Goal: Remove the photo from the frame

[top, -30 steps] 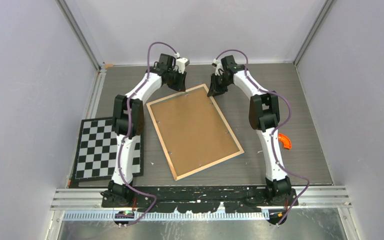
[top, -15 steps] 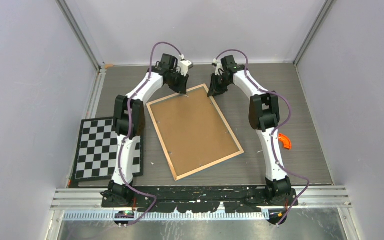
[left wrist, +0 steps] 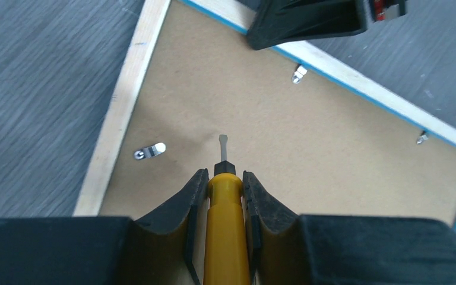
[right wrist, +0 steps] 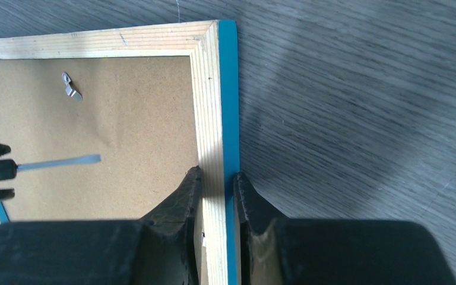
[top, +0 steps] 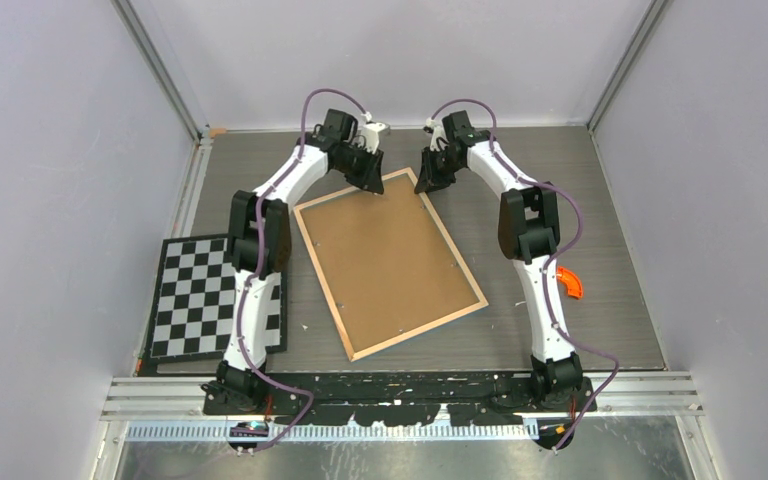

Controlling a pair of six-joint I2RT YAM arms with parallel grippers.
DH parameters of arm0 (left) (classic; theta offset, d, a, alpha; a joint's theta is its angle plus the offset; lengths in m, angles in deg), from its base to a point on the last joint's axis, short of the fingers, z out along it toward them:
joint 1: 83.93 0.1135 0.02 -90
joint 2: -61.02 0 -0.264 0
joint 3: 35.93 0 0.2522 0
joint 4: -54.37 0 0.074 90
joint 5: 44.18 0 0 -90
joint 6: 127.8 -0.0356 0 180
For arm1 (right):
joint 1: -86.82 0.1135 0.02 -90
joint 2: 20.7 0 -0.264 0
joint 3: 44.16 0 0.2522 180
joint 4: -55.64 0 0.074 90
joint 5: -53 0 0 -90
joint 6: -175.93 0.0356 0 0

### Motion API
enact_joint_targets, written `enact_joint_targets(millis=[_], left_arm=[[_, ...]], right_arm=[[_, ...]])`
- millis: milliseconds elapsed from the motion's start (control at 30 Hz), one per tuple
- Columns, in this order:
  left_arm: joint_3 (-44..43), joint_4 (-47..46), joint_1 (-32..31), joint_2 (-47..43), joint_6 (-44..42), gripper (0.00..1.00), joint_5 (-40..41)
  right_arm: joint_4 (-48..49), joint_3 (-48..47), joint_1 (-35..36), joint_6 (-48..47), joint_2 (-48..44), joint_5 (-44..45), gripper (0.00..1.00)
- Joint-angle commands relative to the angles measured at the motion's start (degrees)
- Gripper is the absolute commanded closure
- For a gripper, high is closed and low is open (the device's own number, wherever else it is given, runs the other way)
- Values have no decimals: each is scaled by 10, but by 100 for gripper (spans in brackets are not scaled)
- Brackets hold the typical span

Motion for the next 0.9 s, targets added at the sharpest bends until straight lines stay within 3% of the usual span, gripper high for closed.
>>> enact_joint_targets(millis=[0, 500, 867], left_arm=[[4, -31, -13, -34, 39, 100, -55], [43, -111, -61, -19, 73, 100, -12], [90, -89, -74, -42, -20, 100, 6]], right_arm=[[-37, 34, 32, 8, -9, -53, 100], [-18, 69, 37, 31, -22, -62, 100], [-18, 57, 35, 36, -15, -56, 99]])
